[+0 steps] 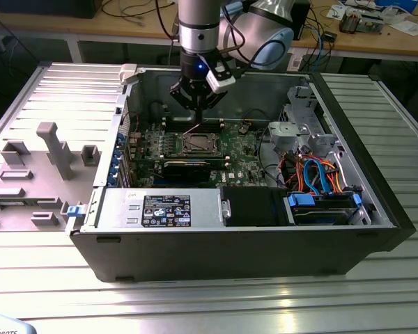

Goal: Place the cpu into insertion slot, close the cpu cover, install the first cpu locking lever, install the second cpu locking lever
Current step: 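Install the first cpu locking lever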

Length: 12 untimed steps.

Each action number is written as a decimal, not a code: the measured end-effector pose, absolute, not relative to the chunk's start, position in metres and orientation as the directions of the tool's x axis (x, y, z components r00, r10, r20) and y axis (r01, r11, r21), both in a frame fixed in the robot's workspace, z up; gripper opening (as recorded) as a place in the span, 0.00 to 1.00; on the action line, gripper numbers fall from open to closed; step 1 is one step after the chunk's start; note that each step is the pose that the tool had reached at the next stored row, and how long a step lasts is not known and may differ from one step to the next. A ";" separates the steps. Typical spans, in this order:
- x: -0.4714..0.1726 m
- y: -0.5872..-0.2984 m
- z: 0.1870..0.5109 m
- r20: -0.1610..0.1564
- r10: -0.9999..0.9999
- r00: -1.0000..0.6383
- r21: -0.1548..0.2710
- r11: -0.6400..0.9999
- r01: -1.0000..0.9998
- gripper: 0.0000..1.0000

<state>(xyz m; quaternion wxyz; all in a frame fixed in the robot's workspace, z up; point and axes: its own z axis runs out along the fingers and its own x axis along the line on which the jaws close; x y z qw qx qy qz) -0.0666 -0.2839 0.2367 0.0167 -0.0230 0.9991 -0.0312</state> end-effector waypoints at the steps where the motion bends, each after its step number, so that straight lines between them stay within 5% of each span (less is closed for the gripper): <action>1: -0.066 -0.284 0.236 -0.032 -0.045 -0.998 -0.063 0.997 -0.043 0.11; 12: -0.065 -0.284 0.232 -0.032 -0.009 -0.999 -0.053 0.999 -0.007 0.11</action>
